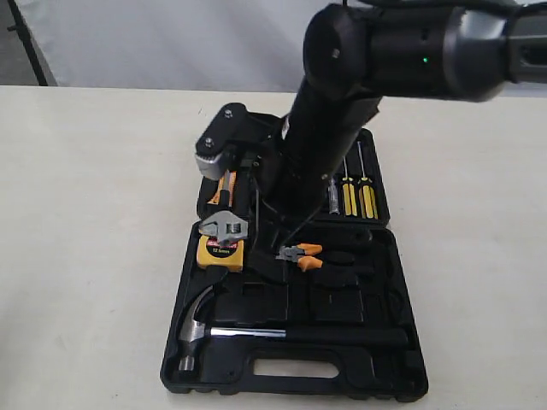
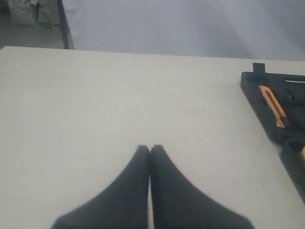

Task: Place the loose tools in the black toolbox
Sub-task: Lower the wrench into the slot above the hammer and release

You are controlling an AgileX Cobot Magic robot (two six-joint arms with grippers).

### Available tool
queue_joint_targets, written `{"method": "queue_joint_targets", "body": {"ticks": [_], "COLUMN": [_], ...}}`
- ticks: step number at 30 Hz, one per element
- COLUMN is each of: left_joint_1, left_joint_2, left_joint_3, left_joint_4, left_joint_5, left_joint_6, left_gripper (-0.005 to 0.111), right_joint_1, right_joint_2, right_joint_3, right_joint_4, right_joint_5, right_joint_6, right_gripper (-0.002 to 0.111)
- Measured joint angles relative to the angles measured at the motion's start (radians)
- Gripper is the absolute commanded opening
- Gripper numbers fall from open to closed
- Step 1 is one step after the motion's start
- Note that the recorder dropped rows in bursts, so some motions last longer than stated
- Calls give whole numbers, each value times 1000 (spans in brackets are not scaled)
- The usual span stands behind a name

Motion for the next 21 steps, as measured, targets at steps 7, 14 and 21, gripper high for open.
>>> {"method": "queue_joint_targets", "body": {"ticks": [7, 14, 21], "left_joint_1": [0, 0, 0], "left_joint_2": [0, 0, 0], "left_joint_3": [0, 0, 0], "left_joint_4": [0, 0, 0], "left_joint_5": [0, 0, 0], "left_joint_6": [0, 0, 0], "left_gripper": [1, 1, 1], "right_joint_1": [0, 0, 0], "right_joint_2": [-11, -11, 27], "right_joint_3": [159, 229, 238], "right_joint_4": [0, 0, 2], "right_joint_5": [-105, -190, -209], "right_joint_6": [-47, -57, -57], "right_gripper": [-1, -1, -1]}}
